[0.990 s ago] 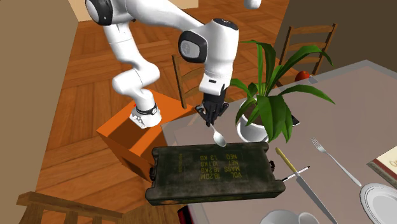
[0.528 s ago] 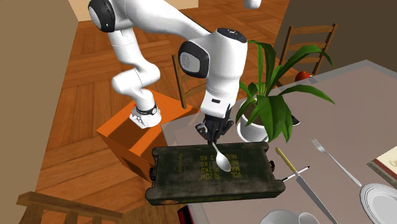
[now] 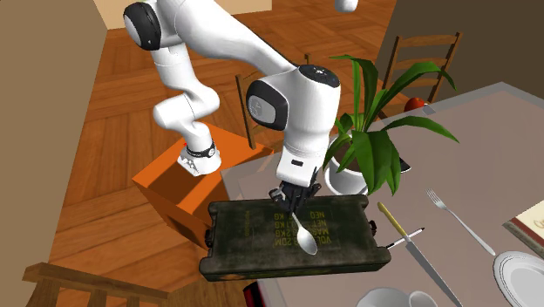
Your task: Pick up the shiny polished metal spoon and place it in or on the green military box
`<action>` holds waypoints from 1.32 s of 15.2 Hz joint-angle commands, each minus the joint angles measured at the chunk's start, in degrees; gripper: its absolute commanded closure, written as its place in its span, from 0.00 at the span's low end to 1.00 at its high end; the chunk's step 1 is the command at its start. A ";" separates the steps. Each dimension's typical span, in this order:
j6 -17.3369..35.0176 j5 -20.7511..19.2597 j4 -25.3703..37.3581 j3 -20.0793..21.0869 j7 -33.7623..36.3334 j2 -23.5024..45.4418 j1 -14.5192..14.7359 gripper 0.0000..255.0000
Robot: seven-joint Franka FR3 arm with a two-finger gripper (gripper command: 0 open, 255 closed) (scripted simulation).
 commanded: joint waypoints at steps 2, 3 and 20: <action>2.22 -0.36 -1.58 -0.01 0.56 0.68 -0.01 1.00; 2.93 -0.47 -2.11 -0.03 0.74 0.88 -0.02 1.00; 6.74 -1.19 -4.78 -0.10 1.73 2.12 -0.06 0.00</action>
